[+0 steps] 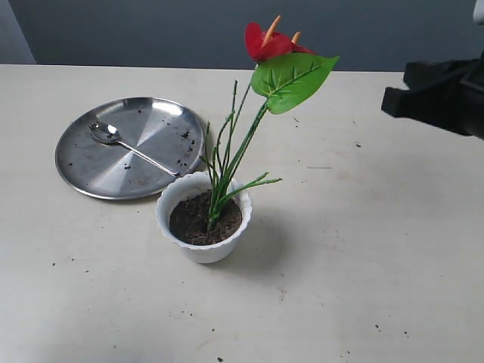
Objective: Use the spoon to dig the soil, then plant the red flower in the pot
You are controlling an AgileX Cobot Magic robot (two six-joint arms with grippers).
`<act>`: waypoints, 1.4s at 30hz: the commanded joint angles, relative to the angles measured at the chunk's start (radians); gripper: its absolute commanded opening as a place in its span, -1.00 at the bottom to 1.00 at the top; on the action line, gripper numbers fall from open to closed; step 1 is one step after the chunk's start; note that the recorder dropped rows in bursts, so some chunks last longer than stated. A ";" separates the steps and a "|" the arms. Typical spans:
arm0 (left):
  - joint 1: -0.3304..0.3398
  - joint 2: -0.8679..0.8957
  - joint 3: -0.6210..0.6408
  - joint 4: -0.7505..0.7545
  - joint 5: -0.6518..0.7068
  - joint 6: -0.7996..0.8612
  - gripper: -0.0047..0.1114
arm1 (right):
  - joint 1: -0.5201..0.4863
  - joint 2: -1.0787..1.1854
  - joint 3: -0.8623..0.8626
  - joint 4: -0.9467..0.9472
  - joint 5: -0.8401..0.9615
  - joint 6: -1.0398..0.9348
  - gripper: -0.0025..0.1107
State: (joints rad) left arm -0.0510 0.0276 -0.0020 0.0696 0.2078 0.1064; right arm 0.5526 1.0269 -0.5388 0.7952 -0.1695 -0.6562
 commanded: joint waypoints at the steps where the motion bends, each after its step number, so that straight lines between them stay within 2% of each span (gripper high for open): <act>1: -0.002 -0.004 0.002 0.001 -0.008 -0.005 -0.91 | 0.001 -0.005 -0.005 -0.001 -0.157 -0.003 -0.97; 10: -0.002 -0.004 0.002 0.001 -0.008 -0.005 -0.91 | -0.013 -0.038 -0.005 0.018 -0.138 0.002 -0.97; 13: -0.002 -0.004 0.002 0.001 -0.008 -0.005 -0.91 | -0.109 -0.108 -0.005 -0.005 -0.001 -0.002 -0.97; 18: -0.002 -0.004 0.002 0.001 -0.008 -0.005 -0.91 | -0.344 -0.276 -0.005 -0.110 0.322 -0.004 -0.97; 23: -0.002 -0.004 0.002 -0.001 -0.006 -0.005 -0.91 | -0.517 -0.518 0.049 -0.161 0.477 -0.004 -0.97; 25: -0.002 -0.004 0.002 -0.001 -0.006 -0.005 -0.91 | -0.551 -0.625 0.078 -0.166 0.522 -0.004 -0.97; 32: -0.002 -0.004 0.002 -0.001 -0.006 -0.005 -0.91 | -0.562 -0.852 0.207 -0.166 0.554 0.037 -0.97; 35: -0.002 -0.004 0.002 -0.001 -0.006 -0.005 -0.91 | -0.567 -0.913 0.302 -0.250 0.543 0.156 -0.97; 39: -0.002 -0.004 0.002 -0.001 -0.006 -0.005 -0.91 | -0.594 -1.013 0.368 -0.615 0.630 0.558 -0.97; 42: -0.002 -0.004 0.002 -0.001 -0.006 -0.005 -0.91 | -0.602 -1.027 0.394 -0.659 0.633 0.580 -0.97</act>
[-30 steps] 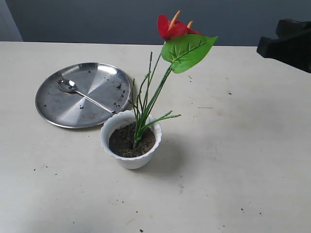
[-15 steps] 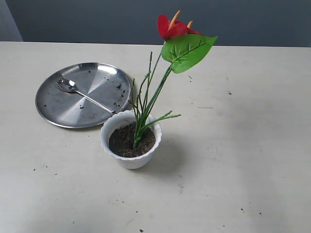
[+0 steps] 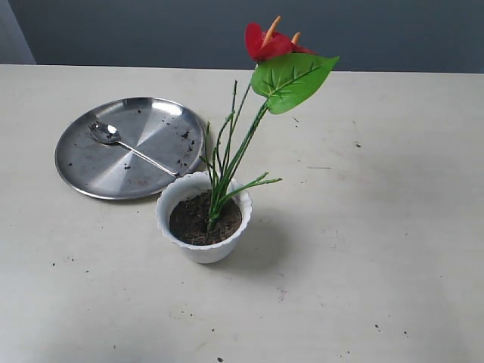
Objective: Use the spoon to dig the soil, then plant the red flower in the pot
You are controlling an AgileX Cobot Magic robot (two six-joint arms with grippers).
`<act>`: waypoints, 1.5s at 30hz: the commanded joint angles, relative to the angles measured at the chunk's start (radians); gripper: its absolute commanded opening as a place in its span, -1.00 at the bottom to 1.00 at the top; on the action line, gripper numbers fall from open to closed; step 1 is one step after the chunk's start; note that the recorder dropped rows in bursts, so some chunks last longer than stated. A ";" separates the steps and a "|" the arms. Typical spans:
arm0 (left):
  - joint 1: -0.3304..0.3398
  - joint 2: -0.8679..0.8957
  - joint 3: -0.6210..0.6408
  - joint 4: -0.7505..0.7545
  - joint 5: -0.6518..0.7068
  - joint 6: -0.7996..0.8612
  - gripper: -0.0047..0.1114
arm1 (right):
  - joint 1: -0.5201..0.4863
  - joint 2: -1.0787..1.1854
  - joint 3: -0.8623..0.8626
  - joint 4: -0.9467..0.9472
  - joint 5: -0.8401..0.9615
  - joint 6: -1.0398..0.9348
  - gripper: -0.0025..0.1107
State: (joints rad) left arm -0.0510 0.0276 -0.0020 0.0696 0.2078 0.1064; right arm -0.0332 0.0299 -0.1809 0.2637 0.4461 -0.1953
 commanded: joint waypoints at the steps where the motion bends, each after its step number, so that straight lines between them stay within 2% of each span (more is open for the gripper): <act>1: -0.002 -0.004 0.002 -0.001 -0.006 -0.005 -0.91 | -0.016 -0.030 0.043 -0.128 0.010 0.119 -0.97; 8: -0.002 -0.004 0.002 -0.001 -0.006 -0.005 -0.91 | -0.016 -0.030 0.112 -0.214 -0.027 0.188 -0.97; 16: -0.002 -0.004 0.002 -0.001 -0.006 -0.005 -0.91 | -0.016 -0.030 0.181 -0.211 -0.062 0.195 -0.97; 45: -0.002 -0.004 0.002 -0.001 -0.008 -0.005 -0.91 | -0.016 -0.030 0.181 -0.202 -0.076 0.195 -0.97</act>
